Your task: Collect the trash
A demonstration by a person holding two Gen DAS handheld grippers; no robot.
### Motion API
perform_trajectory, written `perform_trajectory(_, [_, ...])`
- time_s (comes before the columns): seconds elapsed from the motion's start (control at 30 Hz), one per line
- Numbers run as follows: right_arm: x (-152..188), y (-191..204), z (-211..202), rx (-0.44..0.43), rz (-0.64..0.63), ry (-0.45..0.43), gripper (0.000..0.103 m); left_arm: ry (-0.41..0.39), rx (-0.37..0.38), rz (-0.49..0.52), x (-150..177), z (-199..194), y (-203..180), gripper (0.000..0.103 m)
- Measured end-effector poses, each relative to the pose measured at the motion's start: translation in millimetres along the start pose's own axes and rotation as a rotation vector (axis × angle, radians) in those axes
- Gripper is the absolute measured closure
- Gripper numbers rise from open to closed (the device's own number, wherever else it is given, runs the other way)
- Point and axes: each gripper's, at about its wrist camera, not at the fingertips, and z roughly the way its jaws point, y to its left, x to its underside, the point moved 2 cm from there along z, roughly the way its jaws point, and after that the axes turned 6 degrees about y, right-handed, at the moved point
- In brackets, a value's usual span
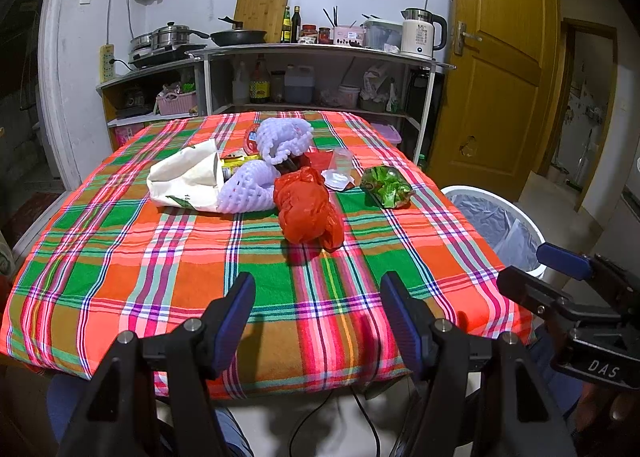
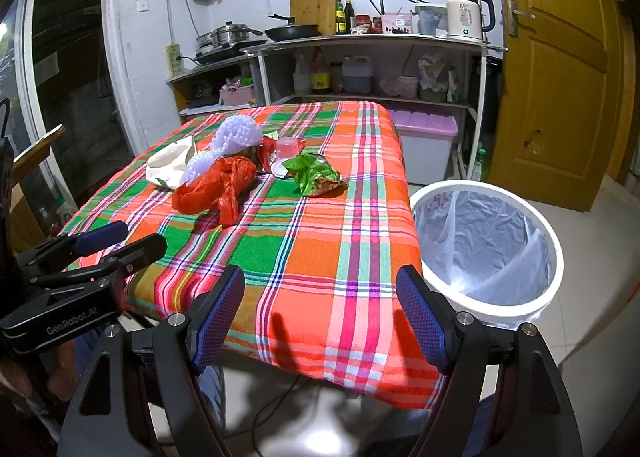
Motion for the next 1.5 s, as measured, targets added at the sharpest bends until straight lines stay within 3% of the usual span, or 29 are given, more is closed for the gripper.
perform_trajectory(0.8, [-4.8, -1.1, 9.8, -0.003, 0.0, 0.016, 0.025, 0.008, 0.011, -0.01, 2.7, 10.8, 3.6, 0.036])
perform_trajectory(1.5, [-45.7, -6.3, 56.7, -0.031, -0.025, 0.046, 0.025, 0.066, 0.059, -0.082, -44.8, 69.5, 26.7, 0.033])
